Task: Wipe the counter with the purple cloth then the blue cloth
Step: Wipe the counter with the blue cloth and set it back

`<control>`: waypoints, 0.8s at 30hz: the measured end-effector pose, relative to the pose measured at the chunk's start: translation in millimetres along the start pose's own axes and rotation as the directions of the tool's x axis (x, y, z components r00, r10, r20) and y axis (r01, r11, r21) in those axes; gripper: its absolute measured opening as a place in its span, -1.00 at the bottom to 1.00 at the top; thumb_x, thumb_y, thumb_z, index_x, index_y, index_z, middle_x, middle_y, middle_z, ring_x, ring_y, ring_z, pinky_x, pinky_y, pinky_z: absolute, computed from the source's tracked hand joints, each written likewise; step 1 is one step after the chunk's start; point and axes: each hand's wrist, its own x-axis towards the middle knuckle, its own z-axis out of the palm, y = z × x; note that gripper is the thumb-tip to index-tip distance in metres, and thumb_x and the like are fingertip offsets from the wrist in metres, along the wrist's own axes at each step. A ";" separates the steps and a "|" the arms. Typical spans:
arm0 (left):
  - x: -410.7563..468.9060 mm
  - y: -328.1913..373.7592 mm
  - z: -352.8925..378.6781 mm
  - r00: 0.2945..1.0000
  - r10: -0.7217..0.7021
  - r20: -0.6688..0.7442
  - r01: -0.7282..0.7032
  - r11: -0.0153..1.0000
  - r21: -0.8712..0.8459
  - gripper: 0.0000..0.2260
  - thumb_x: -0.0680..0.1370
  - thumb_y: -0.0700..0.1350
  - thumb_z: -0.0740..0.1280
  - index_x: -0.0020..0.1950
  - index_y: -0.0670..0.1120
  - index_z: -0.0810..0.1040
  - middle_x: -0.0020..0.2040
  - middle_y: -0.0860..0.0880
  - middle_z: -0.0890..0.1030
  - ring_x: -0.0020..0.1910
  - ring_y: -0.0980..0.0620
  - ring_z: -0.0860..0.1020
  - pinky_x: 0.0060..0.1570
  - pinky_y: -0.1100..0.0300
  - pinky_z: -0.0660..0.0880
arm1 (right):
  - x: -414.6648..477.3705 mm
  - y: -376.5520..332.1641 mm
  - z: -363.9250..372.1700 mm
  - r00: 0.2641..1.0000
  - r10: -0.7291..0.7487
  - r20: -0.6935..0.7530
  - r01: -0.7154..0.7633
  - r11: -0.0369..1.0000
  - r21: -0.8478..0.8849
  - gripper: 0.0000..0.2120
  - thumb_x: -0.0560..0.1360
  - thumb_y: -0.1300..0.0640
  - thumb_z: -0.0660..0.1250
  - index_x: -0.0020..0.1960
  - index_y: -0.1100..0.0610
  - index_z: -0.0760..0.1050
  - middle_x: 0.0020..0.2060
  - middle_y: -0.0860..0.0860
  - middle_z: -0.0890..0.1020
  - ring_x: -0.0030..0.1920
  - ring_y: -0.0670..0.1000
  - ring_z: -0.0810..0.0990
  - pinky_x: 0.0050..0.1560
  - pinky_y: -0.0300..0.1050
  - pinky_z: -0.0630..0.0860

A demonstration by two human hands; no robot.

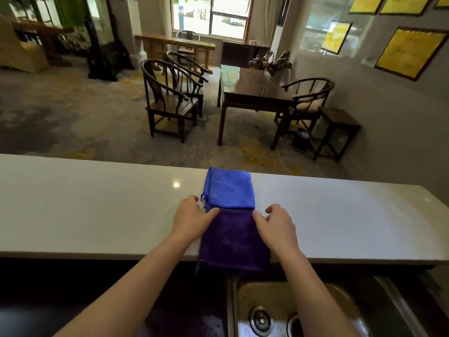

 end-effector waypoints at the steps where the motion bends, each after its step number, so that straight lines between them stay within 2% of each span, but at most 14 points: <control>1: 5.9 2.5 -1.3 1.000 -0.012 -0.019 0.012 1.000 -0.023 -0.45 0.40 0.12 0.47 0.22 -0.21 0.47 0.08 -0.14 0.58 0.01 -0.09 0.57 -0.08 0.12 0.46 | 8.3 -3.2 -0.2 1.000 0.009 0.004 -0.009 0.999 0.034 -0.50 0.51 -0.22 0.20 0.24 0.13 0.43 0.09 0.05 0.55 0.02 0.06 0.54 -0.01 -0.01 0.49; 3: 20.0 7.2 -3.0 0.999 -0.048 -0.023 0.047 0.997 -0.056 -0.51 0.44 0.12 0.44 0.20 -0.19 0.48 0.07 -0.14 0.59 0.06 -0.13 0.58 -0.04 0.10 0.46 | 25.4 -10.2 0.8 1.000 0.019 0.024 -0.020 0.997 0.076 -0.49 0.52 -0.20 0.20 0.27 0.16 0.42 0.11 0.08 0.57 0.05 0.07 0.54 0.06 0.03 0.50; 5: 35.2 12.0 -2.4 0.996 -0.090 0.008 0.090 0.994 -0.055 -0.46 0.48 0.13 0.40 0.29 -0.23 0.46 0.13 -0.15 0.61 0.11 -0.14 0.57 -0.02 0.12 0.43 | 41.6 -17.4 3.3 0.998 0.025 0.051 -0.030 0.994 0.101 -0.48 0.53 -0.19 0.20 0.28 0.19 0.42 0.11 0.10 0.59 0.07 0.09 0.54 0.06 0.02 0.49; 9: 62.2 22.6 3.4 0.987 -0.146 0.066 0.150 0.986 -0.070 -0.50 0.50 0.11 0.38 0.25 -0.24 0.48 0.03 -0.10 0.58 -0.08 -0.03 0.50 -0.12 0.10 0.44 | 67.0 -26.8 11.1 0.995 0.047 0.092 -0.058 0.991 0.122 -0.47 0.55 -0.18 0.18 0.30 0.21 0.39 0.18 0.12 0.56 0.13 0.13 0.53 0.00 -0.05 0.40; 12: 79.2 30.3 9.9 0.984 -0.161 0.081 0.166 0.984 -0.061 -0.56 0.50 0.06 0.39 0.19 -0.25 0.49 0.00 -0.10 0.55 -0.11 -0.02 0.46 -0.18 0.14 0.39 | 81.3 -29.6 17.9 0.989 0.062 0.137 -0.080 0.988 0.130 -0.51 0.55 -0.18 0.17 0.22 0.22 0.41 0.05 0.11 0.57 0.00 0.11 0.51 -0.05 -0.02 0.42; 15: 94.6 36.5 15.9 0.982 -0.168 0.083 0.172 0.984 -0.047 -0.64 0.47 0.03 0.42 0.05 -0.24 0.52 0.01 -0.19 0.60 -0.14 -0.07 0.50 -0.32 0.15 0.36 | 95.5 -32.7 23.4 0.982 0.082 0.171 -0.104 0.987 0.122 -0.57 0.55 -0.17 0.16 0.02 0.22 0.46 -0.12 0.12 0.56 -0.08 0.16 0.54 -0.11 0.00 0.46; 18: 104.9 37.1 23.5 0.974 -0.202 0.103 0.210 0.975 -0.075 -0.63 0.43 0.00 0.47 0.04 -0.26 0.54 0.02 -0.19 0.62 -0.06 -0.13 0.59 -0.22 0.09 0.47 | 104.1 -33.9 27.2 0.978 0.079 0.193 -0.101 0.989 0.108 -0.58 0.55 -0.16 0.20 -0.12 0.21 0.47 -0.21 0.12 0.53 -0.13 0.18 0.52 -0.16 0.02 0.44; 21: 108.7 33.5 29.9 0.961 -0.245 0.129 0.260 0.958 -0.121 -0.60 0.39 -0.03 0.51 0.10 -0.23 0.54 0.03 -0.16 0.62 -0.01 -0.14 0.60 -0.05 0.02 0.58 | 106.7 -32.0 30.0 0.980 0.055 0.191 -0.072 0.994 0.082 -0.64 0.54 -0.10 0.25 -0.14 0.22 0.47 -0.21 0.13 0.57 -0.12 0.19 0.54 -0.15 0.03 0.44; 22: 109.6 31.7 30.8 0.958 -0.253 0.134 0.270 0.955 -0.125 -0.61 0.39 -0.03 0.51 0.09 -0.22 0.54 0.03 -0.15 0.61 -0.03 -0.14 0.60 -0.06 0.01 0.59 | 107.3 -31.6 30.8 0.981 0.053 0.189 -0.069 0.994 0.081 -0.65 0.54 -0.07 0.25 -0.11 0.24 0.49 -0.18 0.15 0.60 -0.10 0.19 0.56 -0.13 0.07 0.47; 24: 111.7 28.5 31.4 0.955 -0.256 0.147 0.275 0.953 -0.129 -0.68 0.41 -0.04 0.49 0.04 -0.18 0.52 0.00 -0.13 0.61 -0.11 -0.08 0.59 -0.22 0.08 0.56 | 108.2 -31.5 31.5 0.981 0.052 0.188 -0.070 0.994 0.090 -0.70 0.54 -0.03 0.24 -0.07 0.23 0.51 -0.16 0.14 0.61 -0.09 0.18 0.57 -0.08 0.10 0.51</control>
